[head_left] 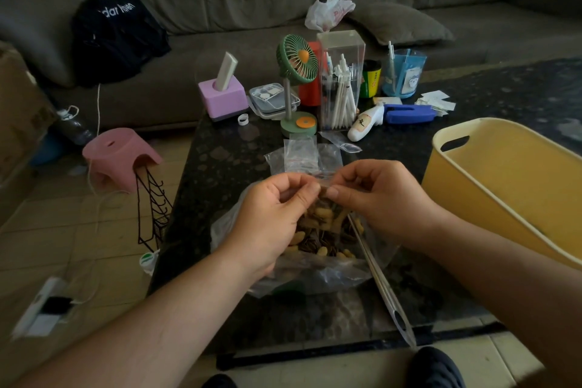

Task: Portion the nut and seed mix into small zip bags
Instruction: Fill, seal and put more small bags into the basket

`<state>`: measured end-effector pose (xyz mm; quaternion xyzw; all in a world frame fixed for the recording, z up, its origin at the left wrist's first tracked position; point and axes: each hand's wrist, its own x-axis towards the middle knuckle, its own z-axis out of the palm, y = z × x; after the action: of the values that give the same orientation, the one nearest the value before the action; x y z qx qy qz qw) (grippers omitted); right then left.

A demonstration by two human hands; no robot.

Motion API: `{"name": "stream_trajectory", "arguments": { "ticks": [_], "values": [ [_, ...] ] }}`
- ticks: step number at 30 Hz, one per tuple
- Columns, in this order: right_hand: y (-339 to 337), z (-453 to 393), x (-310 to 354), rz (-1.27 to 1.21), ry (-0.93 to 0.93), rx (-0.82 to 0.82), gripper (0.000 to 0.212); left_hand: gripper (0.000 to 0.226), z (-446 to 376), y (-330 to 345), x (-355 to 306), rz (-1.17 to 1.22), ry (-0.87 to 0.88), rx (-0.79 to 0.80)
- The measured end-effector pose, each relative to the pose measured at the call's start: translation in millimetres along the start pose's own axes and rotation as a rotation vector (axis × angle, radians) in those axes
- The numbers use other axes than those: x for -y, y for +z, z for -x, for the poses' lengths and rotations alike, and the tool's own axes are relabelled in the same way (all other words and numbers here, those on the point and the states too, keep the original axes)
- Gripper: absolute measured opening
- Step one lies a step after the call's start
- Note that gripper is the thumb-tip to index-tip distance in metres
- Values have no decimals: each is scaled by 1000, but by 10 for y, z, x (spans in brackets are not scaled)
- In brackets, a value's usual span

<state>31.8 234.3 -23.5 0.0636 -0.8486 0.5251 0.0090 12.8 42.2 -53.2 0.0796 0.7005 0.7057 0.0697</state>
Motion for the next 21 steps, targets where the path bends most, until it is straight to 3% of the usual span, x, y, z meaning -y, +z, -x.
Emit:
{"name": "stream_trajectory", "arguments": {
  "ticks": [8,15,21],
  "values": [
    [-22,-29,21,-2,102,-68,10,11,-17,-2,25,24,-22,-12],
    [-40,-44,15,-248,230,-31,13,24,-4,32,-3,163,-218,33],
    [-74,-38,-15,-284,273,9,9,16,-12,7,-5,132,-177,-1]
  ]
}}
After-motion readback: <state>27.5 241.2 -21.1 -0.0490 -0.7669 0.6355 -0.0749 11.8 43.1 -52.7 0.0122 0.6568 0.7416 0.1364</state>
